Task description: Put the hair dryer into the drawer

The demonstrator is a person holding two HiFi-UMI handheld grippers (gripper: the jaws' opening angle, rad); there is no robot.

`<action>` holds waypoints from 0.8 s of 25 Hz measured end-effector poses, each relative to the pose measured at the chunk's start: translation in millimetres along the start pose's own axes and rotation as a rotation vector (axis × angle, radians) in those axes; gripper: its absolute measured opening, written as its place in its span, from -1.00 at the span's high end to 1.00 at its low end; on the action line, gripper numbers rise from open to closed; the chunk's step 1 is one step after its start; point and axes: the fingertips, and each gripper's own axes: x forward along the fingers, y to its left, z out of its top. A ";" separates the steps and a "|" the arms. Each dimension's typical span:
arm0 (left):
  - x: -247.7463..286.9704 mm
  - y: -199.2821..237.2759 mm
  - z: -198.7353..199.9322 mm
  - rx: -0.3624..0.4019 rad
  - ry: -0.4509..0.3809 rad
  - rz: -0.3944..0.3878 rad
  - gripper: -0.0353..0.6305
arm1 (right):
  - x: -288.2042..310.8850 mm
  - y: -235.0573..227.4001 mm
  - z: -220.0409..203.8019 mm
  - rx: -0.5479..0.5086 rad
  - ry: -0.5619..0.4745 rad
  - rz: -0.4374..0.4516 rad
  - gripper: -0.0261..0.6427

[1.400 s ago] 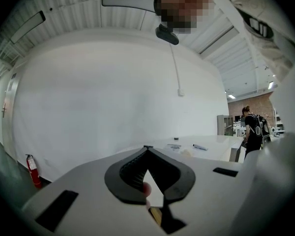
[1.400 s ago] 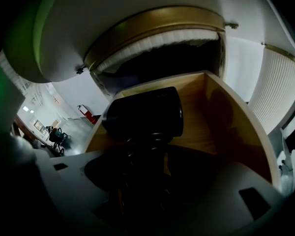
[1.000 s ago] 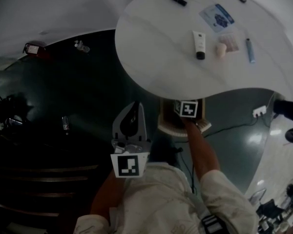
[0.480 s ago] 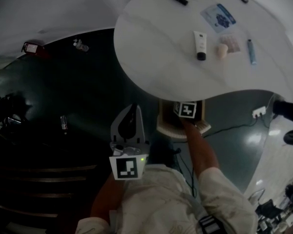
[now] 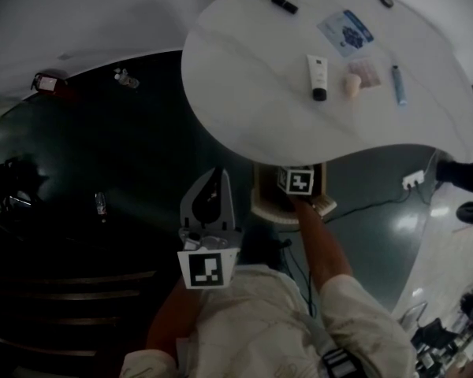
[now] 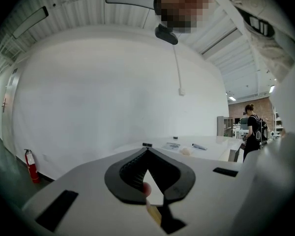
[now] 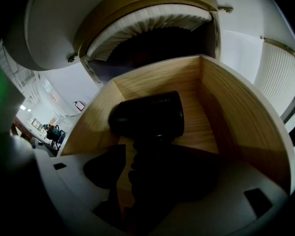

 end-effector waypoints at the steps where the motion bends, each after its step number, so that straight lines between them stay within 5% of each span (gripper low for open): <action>1: 0.4 -0.9 1.9 -0.003 -0.003 -0.005 0.89 | -3.1 1.0 0.2 -0.003 -0.001 -0.003 0.07; 20: 16.4 -16.2 56.1 -0.062 -0.097 -0.148 0.89 | -91.9 25.6 22.8 -0.033 -0.020 -0.020 0.07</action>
